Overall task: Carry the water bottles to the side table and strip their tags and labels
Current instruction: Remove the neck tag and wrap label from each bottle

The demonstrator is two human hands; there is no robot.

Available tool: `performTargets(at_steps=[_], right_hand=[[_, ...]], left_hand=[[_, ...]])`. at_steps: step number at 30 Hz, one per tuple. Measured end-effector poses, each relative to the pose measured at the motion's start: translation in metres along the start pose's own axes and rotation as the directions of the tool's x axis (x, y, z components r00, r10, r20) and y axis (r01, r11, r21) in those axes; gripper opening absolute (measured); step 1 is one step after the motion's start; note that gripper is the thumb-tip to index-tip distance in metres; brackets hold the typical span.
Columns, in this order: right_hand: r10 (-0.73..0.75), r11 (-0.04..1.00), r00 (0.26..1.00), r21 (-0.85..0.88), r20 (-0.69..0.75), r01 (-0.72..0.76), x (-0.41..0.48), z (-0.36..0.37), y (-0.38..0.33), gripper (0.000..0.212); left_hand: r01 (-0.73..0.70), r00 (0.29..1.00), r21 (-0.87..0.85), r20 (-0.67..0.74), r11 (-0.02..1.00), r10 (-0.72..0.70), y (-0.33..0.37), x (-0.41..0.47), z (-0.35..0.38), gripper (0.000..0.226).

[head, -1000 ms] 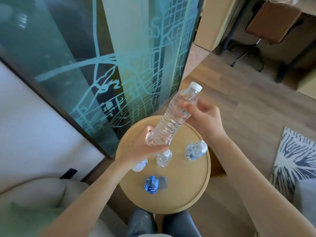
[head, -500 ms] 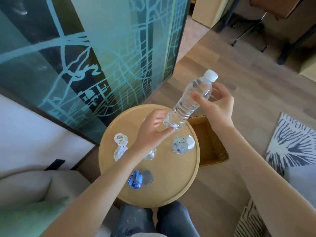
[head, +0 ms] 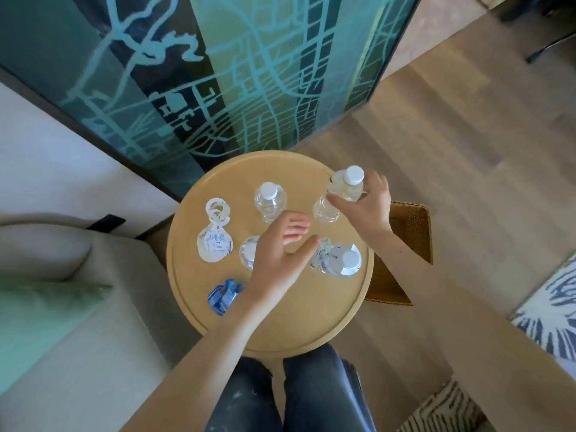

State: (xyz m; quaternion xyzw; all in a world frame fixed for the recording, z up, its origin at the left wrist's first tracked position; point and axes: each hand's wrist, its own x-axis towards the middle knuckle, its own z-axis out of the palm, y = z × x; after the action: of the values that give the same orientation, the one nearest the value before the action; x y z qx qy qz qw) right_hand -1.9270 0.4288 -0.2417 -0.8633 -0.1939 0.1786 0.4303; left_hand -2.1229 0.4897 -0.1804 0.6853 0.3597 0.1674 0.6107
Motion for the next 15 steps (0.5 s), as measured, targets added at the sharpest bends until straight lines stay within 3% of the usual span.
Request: performTargets(at_steps=[3, 5, 7, 11, 15], right_hand=[[-0.015, 1.000, 0.998, -0.019, 0.054, 0.016, 0.005, 0.015, 0.016, 0.055], [-0.039, 0.999, 0.996, -0.018, 0.080, 0.040, 0.006, 0.020, 0.025, 0.057], [-0.053, 0.998, 0.994, -0.023, 0.095, 0.056, 0.007, 0.023, 0.030, 0.058], [-0.070, 0.996, 0.987, -0.043, 0.147, 0.077, 0.007, 0.025, 0.028, 0.059], [-0.061, 0.988, 0.980, -0.127, 0.189, 0.085, 0.002, 0.026, 0.023, 0.060]], left_hand=[[-0.141, 0.988, 0.205, -0.036, 0.969, 0.151, -0.007, 0.004, 0.000, 0.028], [-0.315, 0.940, 0.472, 0.033, 0.823, 0.341, -0.013, 0.008, -0.002, 0.028], [-0.420, 0.891, 0.642, 0.157, 0.641, 0.426, -0.019, 0.012, -0.005, 0.029], [-0.492, 0.853, 0.767, 0.331, 0.412, 0.404, -0.033, 0.015, -0.007, 0.034], [-0.518, 0.840, 0.812, 0.423, 0.269, 0.341, -0.044, 0.011, -0.008, 0.042]])
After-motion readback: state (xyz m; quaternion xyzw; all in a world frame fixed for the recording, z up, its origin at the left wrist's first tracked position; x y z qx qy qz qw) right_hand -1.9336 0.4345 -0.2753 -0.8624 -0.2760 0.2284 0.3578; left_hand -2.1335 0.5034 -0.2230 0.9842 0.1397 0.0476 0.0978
